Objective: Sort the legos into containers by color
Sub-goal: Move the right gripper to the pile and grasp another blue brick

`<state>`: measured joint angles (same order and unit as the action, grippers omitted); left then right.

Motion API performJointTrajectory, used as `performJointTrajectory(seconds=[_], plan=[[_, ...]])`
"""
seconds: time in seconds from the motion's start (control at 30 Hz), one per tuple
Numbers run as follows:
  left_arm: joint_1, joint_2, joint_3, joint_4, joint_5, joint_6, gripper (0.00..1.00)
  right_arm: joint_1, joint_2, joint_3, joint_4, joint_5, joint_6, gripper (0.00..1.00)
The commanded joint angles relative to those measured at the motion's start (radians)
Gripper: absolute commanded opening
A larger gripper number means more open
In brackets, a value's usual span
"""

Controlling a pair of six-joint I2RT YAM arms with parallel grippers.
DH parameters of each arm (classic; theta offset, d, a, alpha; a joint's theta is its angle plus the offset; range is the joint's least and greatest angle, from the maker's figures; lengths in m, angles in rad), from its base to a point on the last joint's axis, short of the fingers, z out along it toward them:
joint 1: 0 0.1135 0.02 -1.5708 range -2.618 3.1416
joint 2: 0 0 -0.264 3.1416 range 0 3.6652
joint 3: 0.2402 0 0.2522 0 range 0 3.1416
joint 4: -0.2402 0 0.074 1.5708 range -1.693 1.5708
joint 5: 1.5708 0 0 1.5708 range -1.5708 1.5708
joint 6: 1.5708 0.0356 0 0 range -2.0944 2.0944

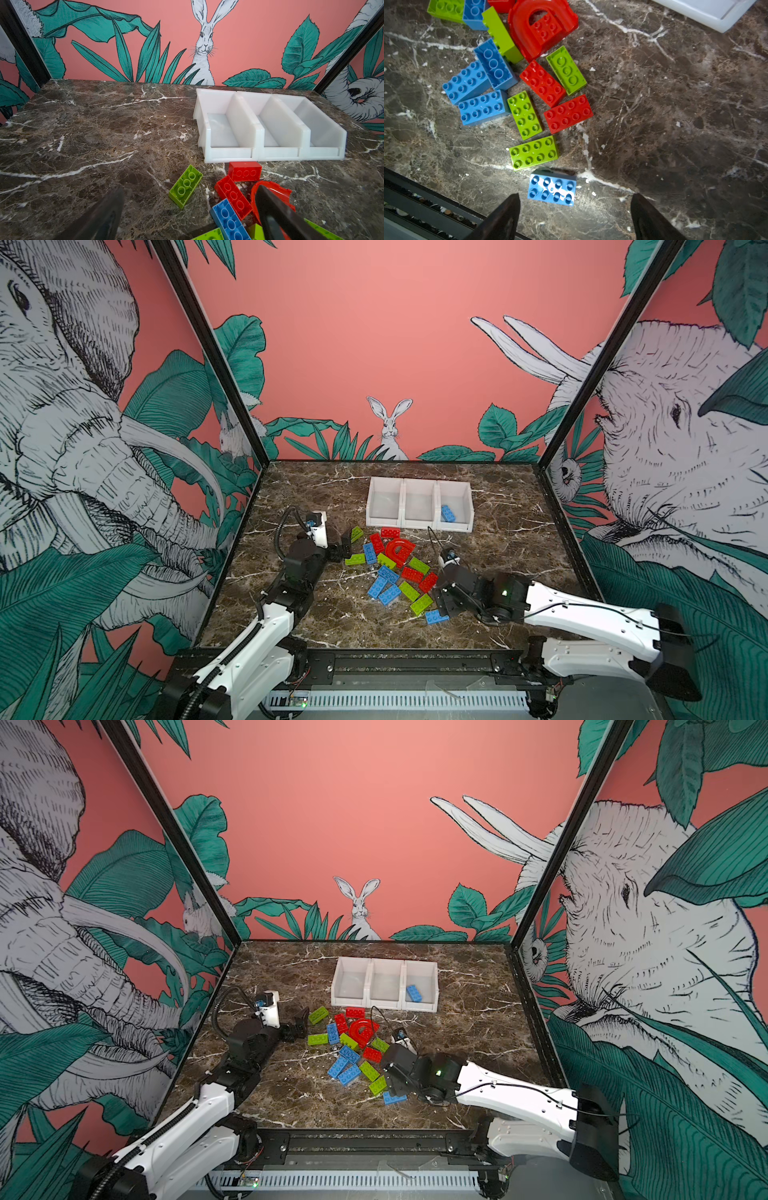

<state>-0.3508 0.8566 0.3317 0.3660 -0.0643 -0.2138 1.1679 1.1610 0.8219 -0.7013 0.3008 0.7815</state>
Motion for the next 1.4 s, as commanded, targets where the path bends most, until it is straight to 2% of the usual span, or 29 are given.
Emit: performJointTrajectory(seconds=[0.0,0.23,0.57,0.87,1.03,1.37], plan=[[0.003,-0.015,-0.011,0.021,0.006,-0.009,0.99,0.071,0.071,0.013,-0.009,0.062,0.129,0.84],[0.003,-0.018,-0.013,0.017,0.001,-0.012,0.99,0.158,0.193,0.042,-0.003,0.076,0.209,0.87],[0.003,-0.025,-0.013,0.017,0.006,-0.018,0.99,0.167,0.223,-0.012,0.049,0.059,0.261,0.89],[0.003,-0.028,-0.014,0.017,0.009,-0.023,0.99,0.168,0.306,-0.031,0.107,0.049,0.249,0.89],[0.003,-0.031,-0.014,0.018,0.014,-0.024,0.99,0.164,0.327,-0.081,0.208,0.044,0.246,0.86],[0.003,-0.031,-0.014,0.017,0.012,-0.029,0.99,0.130,0.372,-0.111,0.290,0.003,0.223,0.75]])
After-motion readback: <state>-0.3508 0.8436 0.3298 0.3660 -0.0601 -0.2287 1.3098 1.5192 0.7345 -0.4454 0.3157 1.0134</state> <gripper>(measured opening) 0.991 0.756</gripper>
